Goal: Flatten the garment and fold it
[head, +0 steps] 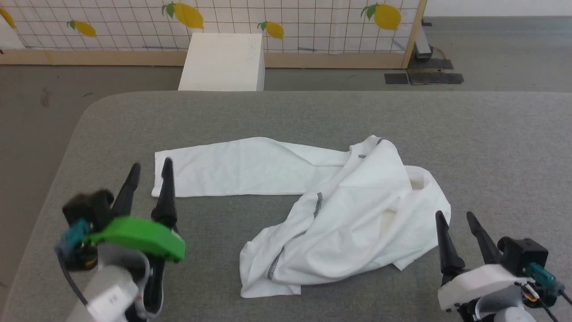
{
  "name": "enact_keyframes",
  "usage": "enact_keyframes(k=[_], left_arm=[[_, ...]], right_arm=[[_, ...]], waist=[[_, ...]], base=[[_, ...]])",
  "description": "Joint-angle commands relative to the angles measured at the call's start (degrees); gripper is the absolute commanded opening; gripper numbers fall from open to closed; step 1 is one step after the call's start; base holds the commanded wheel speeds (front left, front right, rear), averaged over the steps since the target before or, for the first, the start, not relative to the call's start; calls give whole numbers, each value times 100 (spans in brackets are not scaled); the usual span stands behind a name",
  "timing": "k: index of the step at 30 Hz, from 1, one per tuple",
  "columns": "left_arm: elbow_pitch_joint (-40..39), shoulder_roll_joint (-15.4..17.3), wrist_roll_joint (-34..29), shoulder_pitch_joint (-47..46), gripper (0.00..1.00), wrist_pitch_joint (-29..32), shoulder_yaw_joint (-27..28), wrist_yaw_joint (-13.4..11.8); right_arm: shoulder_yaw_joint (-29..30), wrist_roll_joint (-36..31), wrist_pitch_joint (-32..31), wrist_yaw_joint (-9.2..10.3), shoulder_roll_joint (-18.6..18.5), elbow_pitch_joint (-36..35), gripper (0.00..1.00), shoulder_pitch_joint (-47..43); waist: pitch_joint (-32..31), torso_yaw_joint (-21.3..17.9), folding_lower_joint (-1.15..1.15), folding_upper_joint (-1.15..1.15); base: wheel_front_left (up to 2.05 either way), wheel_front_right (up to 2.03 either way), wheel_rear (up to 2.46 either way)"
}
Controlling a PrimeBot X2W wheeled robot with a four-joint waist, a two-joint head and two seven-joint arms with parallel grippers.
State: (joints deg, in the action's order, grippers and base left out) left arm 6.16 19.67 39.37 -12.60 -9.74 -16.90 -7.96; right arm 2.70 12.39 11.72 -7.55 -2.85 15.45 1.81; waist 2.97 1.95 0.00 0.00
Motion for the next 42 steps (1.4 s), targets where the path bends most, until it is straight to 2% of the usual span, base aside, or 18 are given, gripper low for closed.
enact_keyframes(k=[1,6,9,16,22,26,31,32,33,38,42], left_arm=[[-44,15,-244,234,100,-232,-2,-115],[-439,-171,-982,729,100,-517,181,-395],[-766,-358,-1324,921,100,-522,402,-409],[-961,-793,-1713,1012,100,-525,647,-154],[-894,-1118,-1943,806,100,-525,695,172],[-822,-1282,-2061,746,100,-525,739,351],[-746,-1449,-2121,784,100,-525,875,507],[-733,-1468,-2139,798,100,-525,899,526],[-715,-1489,-2158,824,100,-525,927,551],[-626,-1550,-2245,892,100,-526,989,681],[-540,-1587,-2270,894,100,-526,1033,793]], right_arm=[[42,28,-91,6,-3,14,100,194],[187,96,-913,6,-3,194,100,810],[178,-29,-1586,6,-3,359,100,1419],[81,-994,-3245,6,-26,1180,100,3239],[-171,-1489,-4507,6,-328,2122,100,4116],[-220,-1692,-4850,6,-538,2537,100,4225],[-224,-1615,-4839,6,-607,2845,100,4096],[-250,-1584,-4814,6,-614,2877,45,4079],[-291,-1519,-4695,6,-624,2873,0,4073],[-341,-1212,-3998,6,-774,2627,0,4064],[83,-925,-3309,6,-950,2100,0,3916]], waist=[[7,-3,0,0],[116,27,0,0],[269,44,0,0],[750,381,0,0],[1105,884,0,0],[1247,1145,0,0],[1281,1266,0,0],[1266,1259,0,0],[1237,1236,0,0],[1022,1042,0,0],[783,841,0,0]], base=[[0,0,0],[0,0,0],[0,0,0],[0,0,0],[0,0,0],[0,0,0],[0,0,0],[0,0,0],[0,0,0],[0,0,0],[0,0,0]])
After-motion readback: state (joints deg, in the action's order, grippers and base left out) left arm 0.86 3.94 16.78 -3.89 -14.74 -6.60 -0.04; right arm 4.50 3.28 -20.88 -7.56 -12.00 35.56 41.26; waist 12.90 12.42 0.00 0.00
